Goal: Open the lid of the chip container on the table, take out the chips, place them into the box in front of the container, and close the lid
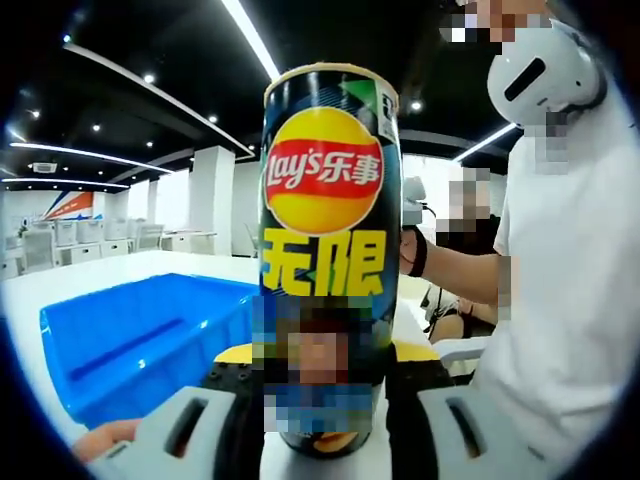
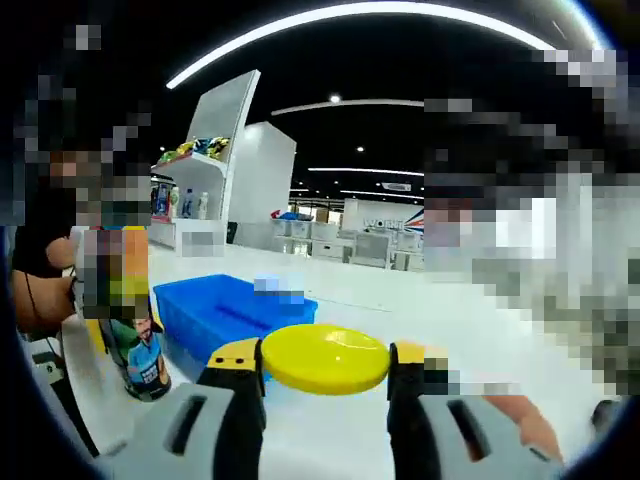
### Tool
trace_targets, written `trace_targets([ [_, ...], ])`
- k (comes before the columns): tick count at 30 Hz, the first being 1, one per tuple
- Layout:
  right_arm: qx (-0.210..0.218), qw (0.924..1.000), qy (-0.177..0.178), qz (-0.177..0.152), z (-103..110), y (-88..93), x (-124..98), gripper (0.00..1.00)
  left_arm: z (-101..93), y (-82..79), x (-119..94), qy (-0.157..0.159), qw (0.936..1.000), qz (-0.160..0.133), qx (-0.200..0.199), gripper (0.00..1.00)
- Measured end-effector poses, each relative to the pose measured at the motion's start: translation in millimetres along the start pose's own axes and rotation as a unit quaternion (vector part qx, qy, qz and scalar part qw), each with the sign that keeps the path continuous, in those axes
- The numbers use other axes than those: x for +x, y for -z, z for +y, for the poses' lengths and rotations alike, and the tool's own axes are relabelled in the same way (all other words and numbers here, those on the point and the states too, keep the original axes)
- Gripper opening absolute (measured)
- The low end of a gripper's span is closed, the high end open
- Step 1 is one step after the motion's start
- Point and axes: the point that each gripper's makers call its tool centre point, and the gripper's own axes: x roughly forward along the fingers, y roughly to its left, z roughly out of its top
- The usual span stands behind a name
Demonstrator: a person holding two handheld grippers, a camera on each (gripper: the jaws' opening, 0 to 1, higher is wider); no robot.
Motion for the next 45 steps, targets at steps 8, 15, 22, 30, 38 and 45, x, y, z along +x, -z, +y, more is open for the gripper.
trace_targets([
  [8,0.007,0.9996,0.009,0.024,-7,19.5,5,0.47,0.2,0.4,0,0.000,1.0000,0.000,0.001,0.46],
  [15,0.008,0.9989,0.009,0.044,-8,33.0,7,0.47,0.5,0.4,0,0.001,1.0000,-0.001,0.001,0.46],
  [22,0.017,0.9981,0.007,0.058,-9,44.4,9,0.47,0.7,0.3,0,0.001,1.0000,-0.001,0.002,0.46],
  [30,0.008,0.9962,-0.003,0.086,-6,61.5,14,0.48,0.5,0.4,1,0.000,1.0000,0.002,0.002,0.46],
  [38,0.011,0.9938,-0.001,0.110,-9,75.2,14,0.48,0.2,0.3,1,0.000,1.0000,0.002,0.002,0.47],
  [45,0.047,0.9897,-0.023,0.133,-3,89.5,14,0.48,0.1,0.3,1,0.000,1.0000,0.003,0.002,0.46],
])
